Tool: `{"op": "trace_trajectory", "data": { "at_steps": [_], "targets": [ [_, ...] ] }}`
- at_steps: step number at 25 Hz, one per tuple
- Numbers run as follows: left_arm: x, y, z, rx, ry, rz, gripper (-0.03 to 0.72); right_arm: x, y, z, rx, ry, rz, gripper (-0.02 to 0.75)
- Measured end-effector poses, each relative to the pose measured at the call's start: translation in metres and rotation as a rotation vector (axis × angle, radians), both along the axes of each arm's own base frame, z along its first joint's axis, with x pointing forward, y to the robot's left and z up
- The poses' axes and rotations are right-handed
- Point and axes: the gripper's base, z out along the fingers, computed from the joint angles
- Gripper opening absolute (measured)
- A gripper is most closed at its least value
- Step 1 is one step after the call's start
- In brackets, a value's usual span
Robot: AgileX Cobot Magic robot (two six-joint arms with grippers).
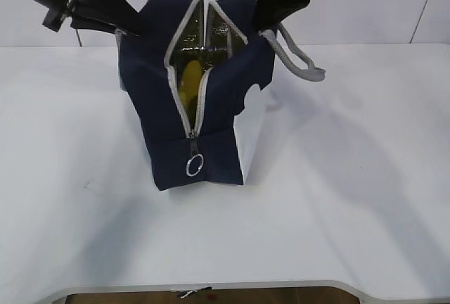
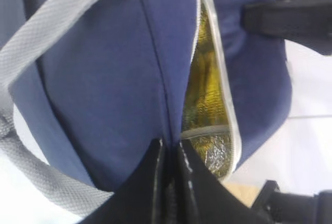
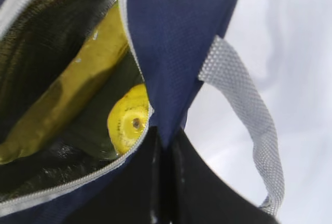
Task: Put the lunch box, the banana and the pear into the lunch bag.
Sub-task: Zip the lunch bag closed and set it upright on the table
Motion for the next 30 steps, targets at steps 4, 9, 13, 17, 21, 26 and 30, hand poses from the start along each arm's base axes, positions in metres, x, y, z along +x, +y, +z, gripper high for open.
{"op": "trace_trajectory", "data": {
  "at_steps": [4,9,13,17,21,26,30],
  "targets": [
    [-0.002,-0.013,-0.004,-0.01,0.013,-0.031,0.015,-0.001,-0.001,-0.005,-0.007,0.018,-0.005,0.019],
    [-0.001,-0.02,-0.01,-0.015,0.031,-0.042,0.015,-0.001,-0.001,-0.005,-0.003,0.022,-0.015,0.02],
    [0.0,-0.02,-0.012,-0.014,0.035,-0.04,0.03,-0.001,-0.001,-0.005,0.001,0.025,-0.023,0.06],
    [0.003,-0.02,-0.014,-0.013,0.03,-0.026,0.211,-0.001,-0.001,-0.003,0.005,0.019,-0.027,0.286],
    [0.003,-0.02,-0.014,-0.012,0.03,-0.029,0.382,-0.002,-0.001,-0.002,0.012,0.02,-0.038,0.49],
    [0.005,-0.012,-0.01,0.011,0.003,-0.037,0.374,-0.011,-0.002,0.016,0.056,-0.006,-0.035,0.527],
    [0.01,0.0,0.002,0.055,-0.055,-0.019,0.356,-0.027,-0.006,0.044,0.095,-0.058,-0.03,0.53]
  ]
}}
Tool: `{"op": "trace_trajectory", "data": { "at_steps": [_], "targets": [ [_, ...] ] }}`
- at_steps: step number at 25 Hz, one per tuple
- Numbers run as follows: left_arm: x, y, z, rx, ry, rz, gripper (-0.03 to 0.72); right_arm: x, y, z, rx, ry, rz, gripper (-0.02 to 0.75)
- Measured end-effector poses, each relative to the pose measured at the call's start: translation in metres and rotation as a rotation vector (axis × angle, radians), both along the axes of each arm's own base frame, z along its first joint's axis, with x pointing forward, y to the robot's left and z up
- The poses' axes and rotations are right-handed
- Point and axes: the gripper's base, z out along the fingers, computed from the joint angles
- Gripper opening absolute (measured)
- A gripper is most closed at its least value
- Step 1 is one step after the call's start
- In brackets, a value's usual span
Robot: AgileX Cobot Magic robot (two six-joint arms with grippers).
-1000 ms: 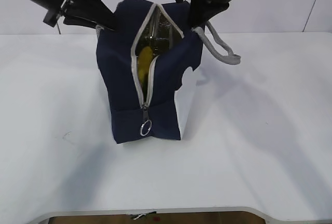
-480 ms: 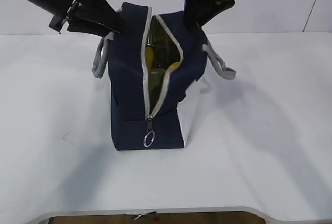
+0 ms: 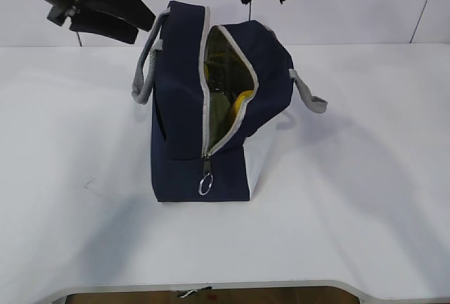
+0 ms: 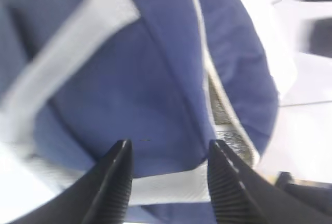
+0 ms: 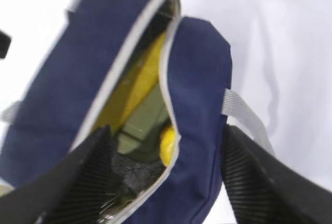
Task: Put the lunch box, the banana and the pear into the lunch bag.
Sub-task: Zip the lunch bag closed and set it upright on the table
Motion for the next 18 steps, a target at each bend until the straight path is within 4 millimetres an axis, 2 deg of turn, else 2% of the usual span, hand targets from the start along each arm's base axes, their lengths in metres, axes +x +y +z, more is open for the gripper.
{"op": "trace_trajectory", "data": {
  "at_steps": [2,6,10,13,18],
  "targets": [
    [-0.003,0.005,0.008,0.018,-0.029,0.006,0.35,-0.012,-0.003,0.016,0.024,-0.027,0.004,0.531],
    [-0.017,0.016,0.027,0.146,-0.099,0.014,0.34,-0.036,-0.009,0.03,0.057,-0.025,0.013,0.531],
    [-0.04,0.023,0.049,0.337,-0.178,0.028,0.338,-0.06,-0.018,0.032,0.055,0.001,0.014,0.531],
    [-0.061,0.023,0.072,0.408,-0.249,0.038,0.335,-0.075,-0.023,0.033,0.056,0.016,0.016,0.531],
    [-0.097,0.026,0.108,0.44,-0.361,0.06,0.333,-0.082,-0.026,0.038,0.062,0.002,0.016,0.531]
  ]
}}
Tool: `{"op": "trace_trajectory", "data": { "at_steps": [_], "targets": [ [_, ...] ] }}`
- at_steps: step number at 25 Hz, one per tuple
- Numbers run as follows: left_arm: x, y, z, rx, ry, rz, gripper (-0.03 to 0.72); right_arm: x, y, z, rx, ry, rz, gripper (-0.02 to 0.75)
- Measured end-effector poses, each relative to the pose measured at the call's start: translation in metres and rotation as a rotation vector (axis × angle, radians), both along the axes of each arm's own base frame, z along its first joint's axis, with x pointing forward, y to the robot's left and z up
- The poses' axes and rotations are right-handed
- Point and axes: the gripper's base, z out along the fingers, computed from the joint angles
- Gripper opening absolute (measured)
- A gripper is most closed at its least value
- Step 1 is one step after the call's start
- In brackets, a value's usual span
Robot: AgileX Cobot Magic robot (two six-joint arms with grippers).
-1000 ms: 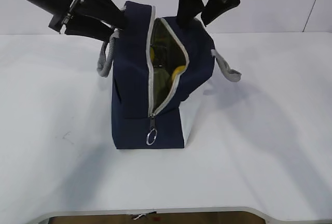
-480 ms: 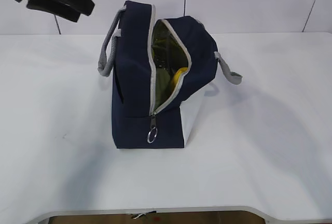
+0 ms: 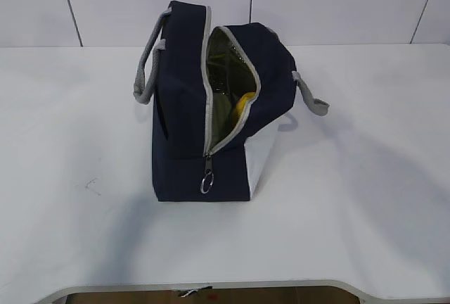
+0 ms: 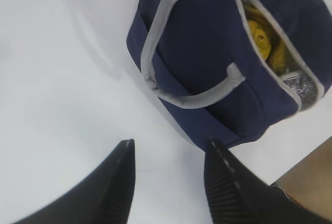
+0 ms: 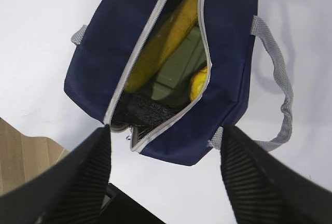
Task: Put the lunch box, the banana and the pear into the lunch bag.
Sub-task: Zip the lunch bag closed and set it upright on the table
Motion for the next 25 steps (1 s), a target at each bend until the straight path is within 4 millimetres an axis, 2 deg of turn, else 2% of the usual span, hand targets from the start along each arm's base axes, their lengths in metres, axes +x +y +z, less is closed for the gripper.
{"op": "trace_trajectory", "data": {
  "at_steps": [4,8,12,15,16,19,21,25],
  "targets": [
    [-0.028,0.008,0.016,-0.014,-0.043,0.017,0.33,0.0,0.0,-0.002,-0.012,0.001,0.01,0.531],
    [-0.059,0.017,0.013,0.009,-0.047,0.022,0.32,-0.008,-0.004,-0.012,-0.034,0.014,0.023,0.531],
    [-0.082,0.026,0.01,0.035,-0.057,0.032,0.317,-0.024,-0.009,-0.026,-0.011,-0.062,0.003,0.531],
    [-0.097,0.031,0.016,0.031,-0.09,0.034,0.317,-0.038,-0.006,-0.047,0.01,-0.144,0.004,0.544],
    [-0.1,0.032,0.018,0.029,-0.099,0.035,0.317,-0.043,-0.004,-0.062,0.005,-0.155,0.011,0.541],
    [-0.111,0.035,0.024,0.019,-0.132,0.036,0.317,-0.057,-0.001,-0.092,0.008,-0.232,0.026,0.536],
    [-0.116,0.036,0.027,0.015,-0.145,0.037,0.316,-0.067,0.0,-0.115,0.0,-0.268,0.038,0.536],
    [-0.122,0.036,0.031,-0.008,-0.158,0.032,0.316,-0.081,-0.002,-0.147,-0.066,-0.344,0.116,0.536]
  ]
}}
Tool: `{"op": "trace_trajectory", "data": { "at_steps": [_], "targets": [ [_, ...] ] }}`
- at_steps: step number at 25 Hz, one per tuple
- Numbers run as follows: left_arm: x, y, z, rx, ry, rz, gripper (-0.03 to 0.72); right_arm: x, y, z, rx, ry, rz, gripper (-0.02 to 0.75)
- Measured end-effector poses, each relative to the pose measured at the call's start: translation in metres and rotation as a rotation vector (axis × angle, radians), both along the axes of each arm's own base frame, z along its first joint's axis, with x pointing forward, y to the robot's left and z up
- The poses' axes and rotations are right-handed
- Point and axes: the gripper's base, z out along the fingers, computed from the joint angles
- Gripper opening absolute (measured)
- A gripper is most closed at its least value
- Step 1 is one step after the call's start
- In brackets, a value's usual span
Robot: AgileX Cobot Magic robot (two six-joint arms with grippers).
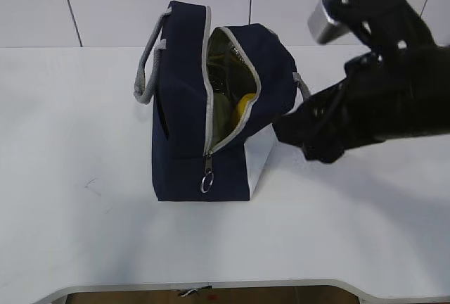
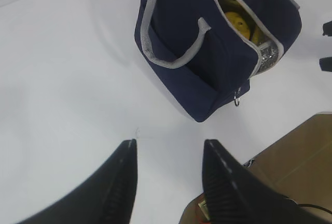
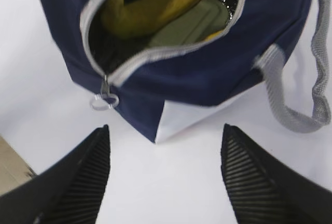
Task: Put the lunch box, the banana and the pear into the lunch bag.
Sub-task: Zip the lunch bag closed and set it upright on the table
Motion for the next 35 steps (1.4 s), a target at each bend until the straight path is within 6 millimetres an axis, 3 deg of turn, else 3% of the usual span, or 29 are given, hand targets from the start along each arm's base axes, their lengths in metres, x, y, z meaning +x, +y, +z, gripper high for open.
{"op": "trace_trajectory", "data": {
  "at_steps": [6,15,21,27,35],
  "targets": [
    [-0.002,-0.001,0.001,-0.025,0.005,-0.002,0.316,-0.009,-0.005,-0.023,-0.142,-0.054,0.12,0.535],
    [-0.002,-0.003,0.001,-0.042,0.011,-0.006,0.316,-0.011,-0.003,-0.046,-0.114,-0.013,0.088,0.535],
    [-0.002,-0.003,0.001,-0.046,0.013,-0.004,0.316,-0.013,0.019,-0.056,-0.029,-0.016,0.06,0.535],
    [-0.002,-0.003,0.001,-0.046,0.013,-0.004,0.316,-0.024,0.057,-0.078,-0.016,-0.063,0.11,0.535],
    [-0.003,-0.003,0.001,-0.048,0.015,-0.002,0.316,-0.006,0.067,-0.109,0.081,-0.066,-0.086,0.535]
  ]
}}
